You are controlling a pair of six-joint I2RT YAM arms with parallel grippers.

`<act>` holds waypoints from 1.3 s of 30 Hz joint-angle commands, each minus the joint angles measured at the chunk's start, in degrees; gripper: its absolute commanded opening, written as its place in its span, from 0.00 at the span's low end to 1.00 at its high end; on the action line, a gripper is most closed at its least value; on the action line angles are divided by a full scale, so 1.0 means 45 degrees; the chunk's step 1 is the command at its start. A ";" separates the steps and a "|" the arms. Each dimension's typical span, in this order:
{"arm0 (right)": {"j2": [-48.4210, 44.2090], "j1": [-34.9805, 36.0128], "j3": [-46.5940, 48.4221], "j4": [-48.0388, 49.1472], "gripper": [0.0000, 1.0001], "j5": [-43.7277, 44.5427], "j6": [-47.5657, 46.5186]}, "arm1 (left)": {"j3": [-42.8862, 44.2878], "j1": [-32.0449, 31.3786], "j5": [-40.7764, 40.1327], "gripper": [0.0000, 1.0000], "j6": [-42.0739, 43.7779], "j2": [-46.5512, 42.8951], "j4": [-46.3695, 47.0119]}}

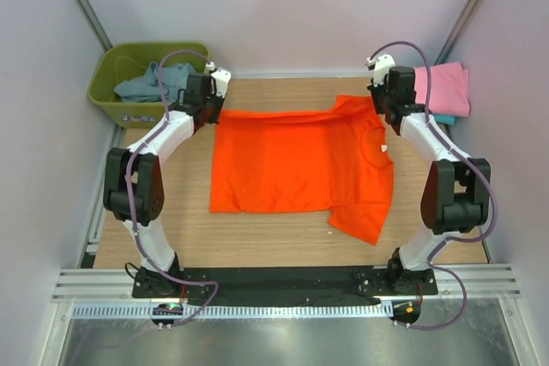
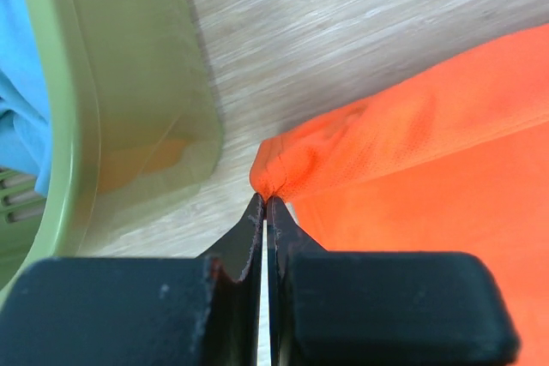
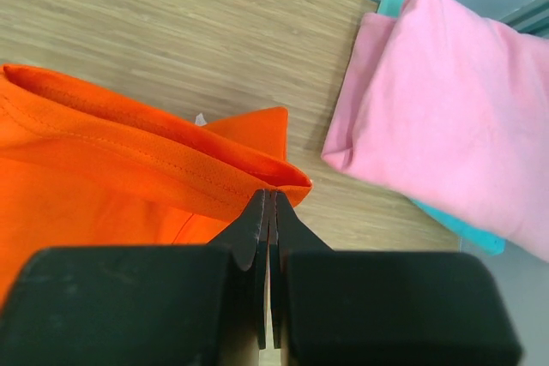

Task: Fold and stack the t-shirts
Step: Fold the tshirt

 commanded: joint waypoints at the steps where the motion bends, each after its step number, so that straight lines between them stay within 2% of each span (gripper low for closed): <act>1: -0.1383 -0.0068 -0.0489 0.0455 0.01 -0.0044 -0.0061 | -0.0291 -0.0066 -0.0050 0.00 -0.0122 -0.1116 0.0200; 11: -0.2713 -0.0068 -0.2168 0.0084 0.01 -0.0239 0.0017 | -0.1249 -0.0203 -0.0011 0.00 -0.0570 -0.1821 -0.0404; 19: -0.2519 -0.0049 -0.2970 -0.0892 0.01 -0.1175 -0.0042 | -0.1152 -0.0204 0.0341 0.00 -0.1486 -0.1431 -0.1965; 20: -0.2480 -0.0068 -0.3029 -0.1067 0.02 -0.1331 0.0055 | -0.1132 -0.0203 0.0341 0.02 -0.1624 -0.1373 -0.2103; 22: -0.2382 -0.0048 -0.2777 -0.2139 0.16 -0.1683 -0.0002 | -0.0957 -0.0203 0.0555 0.10 -0.1936 -0.1352 -0.2824; 23: -0.2421 -0.0048 -0.2717 -0.2723 0.23 -0.1684 0.0133 | -0.0879 -0.0203 0.0594 0.22 -0.2054 -0.1372 -0.3117; 25: -0.2713 -0.0048 -0.2445 -0.3332 0.39 -0.1840 0.0154 | -0.0781 -0.0204 0.1078 0.33 -0.2327 -0.1663 -0.3974; 27: -0.3122 -0.0048 -0.2268 -0.3917 0.46 -0.1860 0.0096 | -0.0684 -0.0223 0.1491 0.43 -0.2835 -0.1918 -0.4756; 32: -0.3067 -0.0048 -0.1254 -0.4622 0.50 -0.2249 0.0017 | -0.0235 -0.0340 0.2235 0.56 -0.3247 -0.2485 -0.5405; 37: -0.0750 -0.0048 0.0460 -0.5052 0.50 -0.3089 0.0796 | 0.1248 -0.0340 0.2644 0.56 -0.2798 -0.1317 -0.5678; 39: 0.0075 -0.0068 0.1225 -0.5443 0.50 -0.2801 0.1400 | 0.1990 -0.0340 0.3170 0.55 -0.2661 -0.0516 -0.5815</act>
